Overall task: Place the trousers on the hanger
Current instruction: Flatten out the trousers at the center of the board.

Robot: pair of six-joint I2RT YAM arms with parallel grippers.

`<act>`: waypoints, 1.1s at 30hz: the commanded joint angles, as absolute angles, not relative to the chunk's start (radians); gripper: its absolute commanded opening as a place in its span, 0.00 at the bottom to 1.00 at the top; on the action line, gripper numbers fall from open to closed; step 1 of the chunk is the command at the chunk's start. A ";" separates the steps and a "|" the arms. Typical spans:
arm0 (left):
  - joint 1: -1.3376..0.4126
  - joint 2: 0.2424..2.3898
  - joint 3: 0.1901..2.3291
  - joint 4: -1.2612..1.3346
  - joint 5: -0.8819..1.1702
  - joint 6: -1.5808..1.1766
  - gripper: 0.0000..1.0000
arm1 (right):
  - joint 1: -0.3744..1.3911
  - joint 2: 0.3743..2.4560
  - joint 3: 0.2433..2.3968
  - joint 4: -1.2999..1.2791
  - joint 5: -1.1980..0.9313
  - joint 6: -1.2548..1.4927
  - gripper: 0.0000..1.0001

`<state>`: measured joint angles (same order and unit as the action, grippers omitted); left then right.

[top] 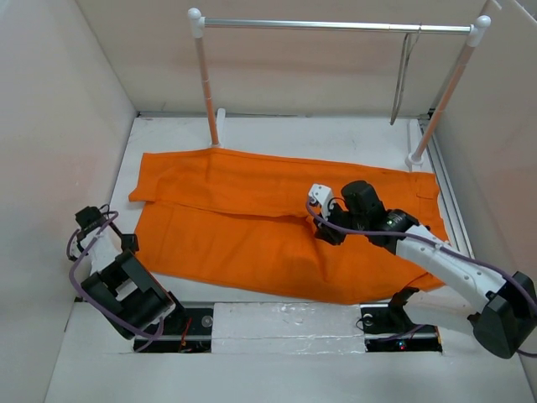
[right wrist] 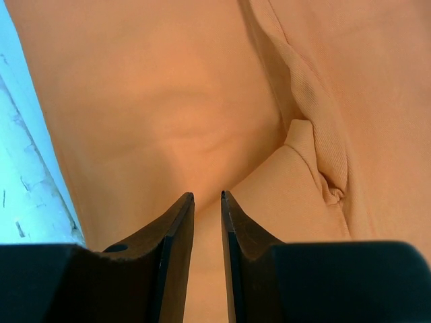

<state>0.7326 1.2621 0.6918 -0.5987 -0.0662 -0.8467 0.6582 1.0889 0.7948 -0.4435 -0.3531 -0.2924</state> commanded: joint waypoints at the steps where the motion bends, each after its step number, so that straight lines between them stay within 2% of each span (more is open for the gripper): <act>1: 0.692 1.229 0.680 -0.650 -0.121 -0.911 0.52 | 0.638 1.107 0.859 -0.420 -0.391 -0.311 0.29; 7: 0.672 1.238 0.657 -0.620 -0.133 -0.923 0.52 | 0.568 1.129 0.908 -0.399 -0.402 -0.301 0.29; 13: 0.653 1.275 0.615 -0.557 -0.114 -0.922 0.42 | 0.442 1.144 0.950 -0.402 -0.451 -0.285 0.30; 14: 0.653 1.281 0.611 -0.549 -0.115 -0.923 0.36 | 0.427 1.147 0.951 -0.400 -0.460 -0.281 0.30; 16: 0.653 1.296 0.585 -0.506 -0.107 -0.922 0.31 | 0.387 1.157 0.950 -0.385 -0.492 -0.265 0.30; 17: 0.653 1.301 0.575 -0.494 -0.104 -0.922 0.19 | 0.377 1.158 0.946 -0.384 -0.498 -0.261 0.30; 20: 0.653 1.325 0.566 -0.456 -0.101 -0.902 0.00 | 0.351 1.149 0.936 -0.382 -0.488 -0.245 0.30; 24: 0.653 1.296 0.629 -0.457 -0.025 -0.827 0.00 | 0.331 1.126 0.910 -0.403 -0.433 -0.206 0.30; 26: 0.653 1.208 0.655 -0.480 -0.005 -0.789 0.00 | 0.322 1.127 0.893 -0.443 -0.402 -0.178 0.28; 28: 0.653 1.098 0.702 -0.540 -0.026 -0.761 0.00 | 0.322 1.137 0.878 -0.463 -0.429 -0.157 0.27; 33: 0.568 1.039 0.857 -0.673 -0.138 -0.758 0.00 | 0.293 1.132 0.850 -0.494 -0.443 -0.137 0.28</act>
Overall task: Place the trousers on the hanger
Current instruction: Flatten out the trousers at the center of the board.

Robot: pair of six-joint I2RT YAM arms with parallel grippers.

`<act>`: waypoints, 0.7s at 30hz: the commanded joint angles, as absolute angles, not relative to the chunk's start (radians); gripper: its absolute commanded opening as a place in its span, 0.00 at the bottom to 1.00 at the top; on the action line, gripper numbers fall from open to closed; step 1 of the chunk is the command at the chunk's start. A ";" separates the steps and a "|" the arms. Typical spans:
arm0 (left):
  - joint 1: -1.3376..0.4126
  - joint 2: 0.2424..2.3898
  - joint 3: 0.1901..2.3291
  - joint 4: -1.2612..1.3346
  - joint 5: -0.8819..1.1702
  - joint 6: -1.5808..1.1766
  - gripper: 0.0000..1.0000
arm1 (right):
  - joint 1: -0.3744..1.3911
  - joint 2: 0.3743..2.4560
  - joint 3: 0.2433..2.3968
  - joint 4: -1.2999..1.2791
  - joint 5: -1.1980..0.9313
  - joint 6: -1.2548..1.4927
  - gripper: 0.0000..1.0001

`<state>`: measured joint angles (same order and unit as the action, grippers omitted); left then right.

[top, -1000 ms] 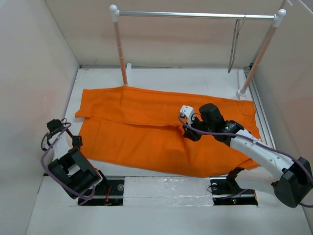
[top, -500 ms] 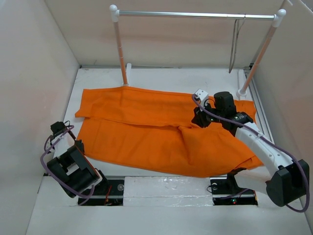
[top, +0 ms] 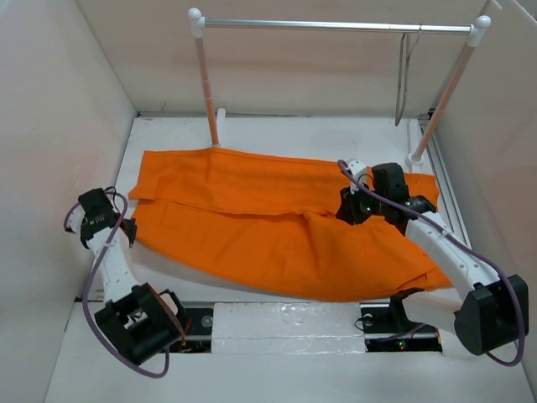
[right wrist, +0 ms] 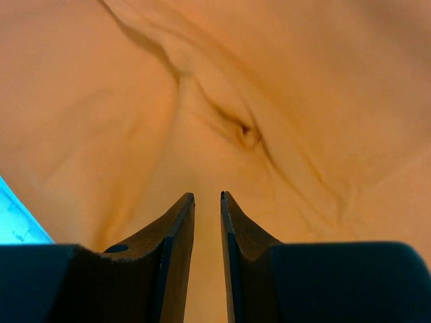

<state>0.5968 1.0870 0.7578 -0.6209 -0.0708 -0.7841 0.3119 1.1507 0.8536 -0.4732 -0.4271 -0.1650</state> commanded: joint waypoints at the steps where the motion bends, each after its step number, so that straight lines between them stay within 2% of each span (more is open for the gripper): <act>1: 0.537 1.023 0.871 -0.690 -0.149 -0.764 0.00 | 0.281 1.134 0.853 -0.506 -0.446 -0.140 0.28; 8: 0.485 0.974 1.002 -0.779 -0.285 -0.775 0.00 | 0.270 1.163 0.877 -0.564 -0.428 -0.178 0.31; 14: 0.361 0.921 1.086 -0.818 -0.356 -0.756 0.00 | 0.229 1.123 0.861 -0.652 -0.380 -0.183 0.44; 15: 0.298 0.905 1.101 -0.831 -0.394 -0.753 0.00 | 0.216 1.100 0.858 -0.663 -0.371 -0.178 0.47; 21: 0.155 0.818 1.030 -0.776 -0.322 -0.658 0.00 | 0.094 1.006 0.781 -0.667 -0.333 -0.054 0.50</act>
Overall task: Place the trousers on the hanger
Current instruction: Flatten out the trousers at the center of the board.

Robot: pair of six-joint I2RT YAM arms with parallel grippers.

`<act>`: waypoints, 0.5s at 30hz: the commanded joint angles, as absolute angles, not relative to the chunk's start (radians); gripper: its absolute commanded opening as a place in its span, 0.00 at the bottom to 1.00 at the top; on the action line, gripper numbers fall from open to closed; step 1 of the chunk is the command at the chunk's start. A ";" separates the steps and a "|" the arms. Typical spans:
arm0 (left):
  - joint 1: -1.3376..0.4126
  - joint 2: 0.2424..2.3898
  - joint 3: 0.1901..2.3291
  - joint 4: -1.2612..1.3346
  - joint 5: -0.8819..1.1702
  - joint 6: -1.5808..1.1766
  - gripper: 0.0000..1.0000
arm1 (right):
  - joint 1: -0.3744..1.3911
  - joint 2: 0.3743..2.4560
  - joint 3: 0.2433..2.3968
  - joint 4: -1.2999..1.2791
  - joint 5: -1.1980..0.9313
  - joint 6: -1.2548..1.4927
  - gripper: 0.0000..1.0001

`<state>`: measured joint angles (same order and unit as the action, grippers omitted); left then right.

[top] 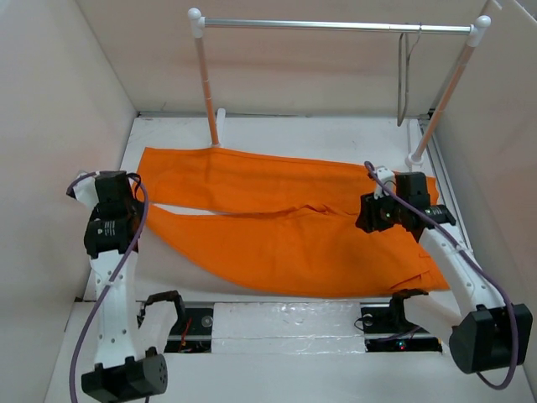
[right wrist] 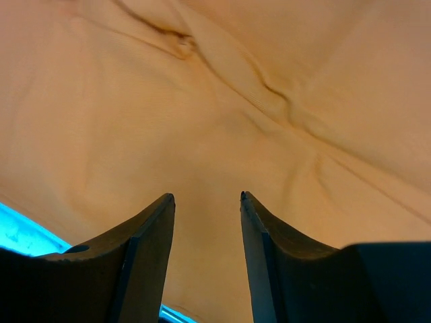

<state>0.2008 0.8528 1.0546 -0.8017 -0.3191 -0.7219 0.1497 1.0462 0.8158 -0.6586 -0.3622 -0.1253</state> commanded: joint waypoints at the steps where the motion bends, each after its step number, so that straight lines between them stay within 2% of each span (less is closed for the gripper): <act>1: 0.143 0.801 1.017 -0.764 -0.302 -0.644 0.00 | 0.072 0.997 0.773 -0.652 -0.306 -0.040 0.50; 6: 0.026 0.789 1.035 -0.723 -0.255 -0.566 0.00 | -0.070 1.034 0.761 -0.627 -0.213 0.029 0.47; 10: -0.095 0.759 1.065 -0.710 -0.287 -0.503 0.00 | -0.158 1.048 0.741 -0.572 -0.047 0.072 0.43; 13: -0.173 0.750 1.091 -0.721 -0.345 -0.466 0.00 | -0.235 1.109 0.716 -0.542 -0.008 0.098 0.28; 14: -0.217 0.744 1.098 -0.729 -0.365 -0.463 0.00 | -0.259 1.133 0.712 -0.541 -0.011 0.110 0.09; 15: -0.242 0.736 1.104 -0.729 -0.405 -0.459 0.00 | -0.259 1.176 0.704 -0.531 -0.014 0.115 0.03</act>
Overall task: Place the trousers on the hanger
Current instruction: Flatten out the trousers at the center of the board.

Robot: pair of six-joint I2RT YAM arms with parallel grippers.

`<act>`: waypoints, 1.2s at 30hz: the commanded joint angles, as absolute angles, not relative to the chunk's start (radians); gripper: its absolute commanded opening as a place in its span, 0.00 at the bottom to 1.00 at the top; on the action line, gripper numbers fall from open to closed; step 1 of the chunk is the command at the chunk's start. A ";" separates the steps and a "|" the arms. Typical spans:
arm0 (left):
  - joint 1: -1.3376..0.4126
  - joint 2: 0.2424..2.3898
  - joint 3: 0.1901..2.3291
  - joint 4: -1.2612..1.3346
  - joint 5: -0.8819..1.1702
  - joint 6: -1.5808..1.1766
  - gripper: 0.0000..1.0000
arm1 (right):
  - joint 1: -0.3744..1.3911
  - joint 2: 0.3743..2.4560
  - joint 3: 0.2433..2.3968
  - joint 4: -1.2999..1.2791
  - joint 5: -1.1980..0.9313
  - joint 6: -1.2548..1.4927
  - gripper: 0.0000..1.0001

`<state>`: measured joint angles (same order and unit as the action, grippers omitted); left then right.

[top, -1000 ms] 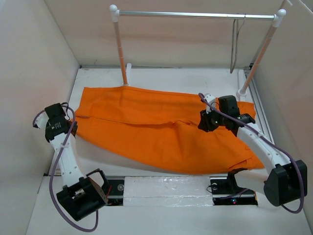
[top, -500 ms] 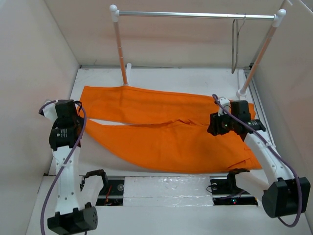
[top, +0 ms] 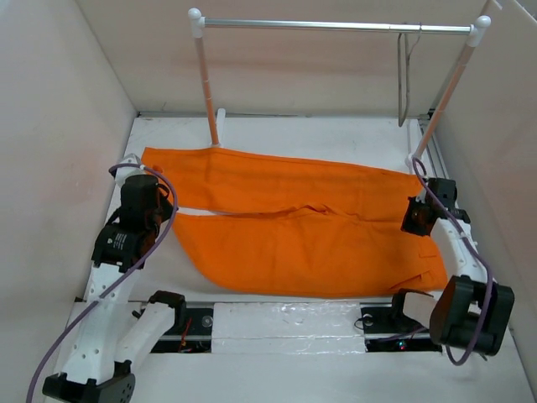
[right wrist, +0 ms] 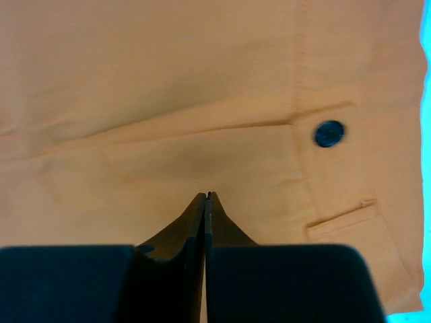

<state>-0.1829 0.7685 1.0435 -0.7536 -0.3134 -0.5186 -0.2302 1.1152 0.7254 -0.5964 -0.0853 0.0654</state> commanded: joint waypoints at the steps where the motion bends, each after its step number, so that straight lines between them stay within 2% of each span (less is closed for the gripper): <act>1: -0.268 0.724 1.101 -0.726 -0.422 -0.453 0.00 | -0.259 1.199 0.698 -0.506 -0.017 0.118 0.00; 8: -0.337 0.719 1.075 -0.707 -0.437 -0.434 0.00 | -0.245 1.413 0.722 -0.417 -0.026 0.149 0.00; 14: -0.347 0.752 1.121 -0.733 -0.436 -0.429 0.00 | -0.245 1.601 0.889 -0.420 -0.037 0.101 0.00; 20: -0.388 0.736 1.118 -0.747 -0.406 -0.482 0.00 | -0.236 1.608 1.040 -0.420 -0.141 0.034 0.01; 22: -0.397 0.716 1.115 -0.756 -0.423 -0.486 0.00 | -0.236 1.539 1.071 -0.494 -0.153 0.025 0.18; 23: -0.397 0.712 1.115 -0.765 -0.439 -0.489 0.00 | -0.236 1.508 1.072 -0.512 -0.152 0.014 0.36; 26: -0.408 0.680 1.112 -0.761 -0.448 -0.492 0.00 | -0.305 1.372 1.019 -0.581 -0.123 0.035 0.55; 30: -0.431 0.646 1.123 -0.764 -0.478 -0.488 0.00 | -0.504 1.188 0.792 -0.597 -0.141 0.069 0.56; 31: -0.443 0.641 1.127 -0.765 -0.491 -0.488 0.00 | -0.605 1.136 0.763 -0.604 -0.144 0.068 0.56; 35: -0.492 0.621 1.160 -0.791 -0.567 -0.488 0.00 | -0.913 1.066 0.651 -0.605 -0.172 0.013 0.57; 36: -0.492 0.621 1.160 -0.792 -0.568 -0.488 0.00 | -0.914 1.066 0.643 -0.604 -0.185 0.012 0.57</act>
<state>-0.4686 0.6342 1.1057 -0.7963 -0.4892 -0.4828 -0.8204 1.0798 0.6872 -0.5781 -0.1337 0.0437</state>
